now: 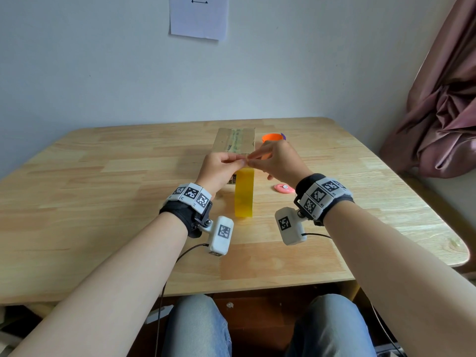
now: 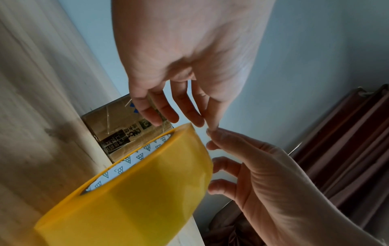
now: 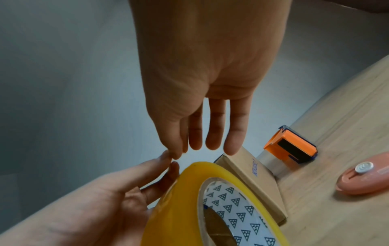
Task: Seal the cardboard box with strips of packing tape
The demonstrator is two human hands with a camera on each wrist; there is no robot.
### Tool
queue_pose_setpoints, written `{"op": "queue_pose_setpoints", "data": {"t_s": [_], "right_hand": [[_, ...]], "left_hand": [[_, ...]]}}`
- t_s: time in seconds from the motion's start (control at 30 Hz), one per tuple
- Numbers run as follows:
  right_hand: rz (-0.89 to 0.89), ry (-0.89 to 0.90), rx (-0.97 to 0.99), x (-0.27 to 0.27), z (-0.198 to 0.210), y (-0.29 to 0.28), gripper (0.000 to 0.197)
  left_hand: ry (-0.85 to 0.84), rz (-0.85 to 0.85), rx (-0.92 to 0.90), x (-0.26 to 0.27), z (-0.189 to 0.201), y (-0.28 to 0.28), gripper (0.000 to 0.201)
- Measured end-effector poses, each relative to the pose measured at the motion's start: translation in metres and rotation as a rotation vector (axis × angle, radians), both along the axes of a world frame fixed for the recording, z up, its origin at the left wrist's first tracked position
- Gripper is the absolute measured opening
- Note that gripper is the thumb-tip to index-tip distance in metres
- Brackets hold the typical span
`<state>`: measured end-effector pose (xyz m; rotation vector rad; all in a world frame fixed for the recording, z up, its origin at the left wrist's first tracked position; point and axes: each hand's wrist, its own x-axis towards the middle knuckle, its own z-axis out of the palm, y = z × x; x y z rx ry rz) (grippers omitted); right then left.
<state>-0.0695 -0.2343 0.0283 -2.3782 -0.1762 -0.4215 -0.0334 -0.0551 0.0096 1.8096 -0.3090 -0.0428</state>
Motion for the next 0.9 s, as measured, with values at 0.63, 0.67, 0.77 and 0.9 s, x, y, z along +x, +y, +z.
{"op": "queue_pose_setpoints", "data": {"t_s": [0.63,0.67,0.77,0.9], "right_hand": [[0.092,0.028,-0.015,0.003,-0.003,0.001,0.016],[0.084,0.027,-0.014,0.002,-0.002,0.0,0.017],[0.065,0.026,0.023,0.0,0.001,0.0,0.02],[0.077,0.057,0.003,0.0,0.005,0.002,0.016]], "left_hand": [[-0.102,-0.037,0.102,0.009,-0.004,0.014,0.006],[-0.108,-0.039,0.116,0.009,-0.003,0.013,0.003],[-0.098,-0.043,0.117,0.008,-0.002,0.012,0.007],[-0.036,-0.049,0.078,0.008,-0.002,0.013,0.006]]}}
